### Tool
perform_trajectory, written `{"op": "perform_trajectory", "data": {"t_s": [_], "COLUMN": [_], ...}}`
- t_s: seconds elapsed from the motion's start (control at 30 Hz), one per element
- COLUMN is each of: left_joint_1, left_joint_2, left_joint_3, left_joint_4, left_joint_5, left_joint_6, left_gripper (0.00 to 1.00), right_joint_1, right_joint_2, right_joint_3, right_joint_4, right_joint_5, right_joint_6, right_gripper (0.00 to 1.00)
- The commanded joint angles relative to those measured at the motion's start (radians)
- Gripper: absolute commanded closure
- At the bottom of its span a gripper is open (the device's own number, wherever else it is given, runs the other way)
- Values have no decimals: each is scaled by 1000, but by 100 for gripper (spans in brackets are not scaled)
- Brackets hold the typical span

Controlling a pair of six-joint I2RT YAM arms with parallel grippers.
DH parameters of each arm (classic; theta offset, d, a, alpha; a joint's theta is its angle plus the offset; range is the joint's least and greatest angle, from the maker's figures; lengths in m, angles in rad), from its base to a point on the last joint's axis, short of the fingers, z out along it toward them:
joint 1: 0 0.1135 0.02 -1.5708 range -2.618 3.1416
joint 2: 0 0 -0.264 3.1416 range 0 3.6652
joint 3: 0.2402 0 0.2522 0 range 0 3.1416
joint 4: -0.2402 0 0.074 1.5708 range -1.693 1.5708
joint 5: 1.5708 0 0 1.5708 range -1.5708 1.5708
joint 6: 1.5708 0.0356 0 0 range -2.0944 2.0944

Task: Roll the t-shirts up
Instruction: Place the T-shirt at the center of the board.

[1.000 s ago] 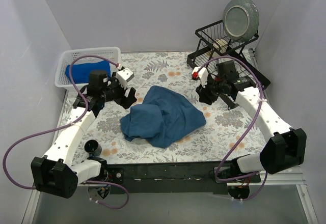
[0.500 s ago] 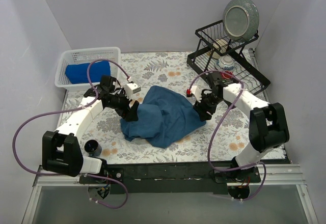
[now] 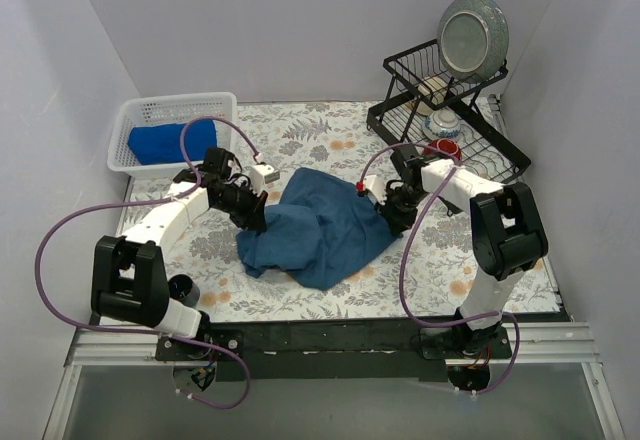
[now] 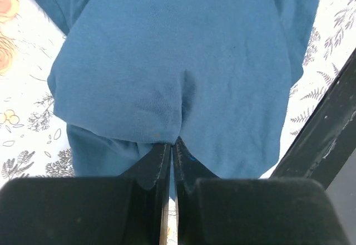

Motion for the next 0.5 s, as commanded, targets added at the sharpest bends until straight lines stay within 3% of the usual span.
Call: {"op": "perform_trajectory", "data": {"t_s": [0.0,0.17,0.3,0.47], "left_joint_1": [2,9,39,56], "left_joint_2": [-86,-201,-256,-408], "left_joint_3": [84,227,317,369], "left_joint_4": [11,11,31,201], "left_joint_5": [18,-25,-47,-77], "left_joint_6": [-16,-30,-51,-88], "left_gripper": [100,100,100,100], "right_joint_1": [-11,-31,-31,-30], "right_joint_2": [-69,-295,-453,-597], "right_joint_3": [128,254,317,395], "right_joint_4": [-5,-75,-40,-29], "right_joint_5": [2,-94,-128,-85], "right_joint_6": [22,82,206,366], "right_gripper": [99,99,99,99]}}
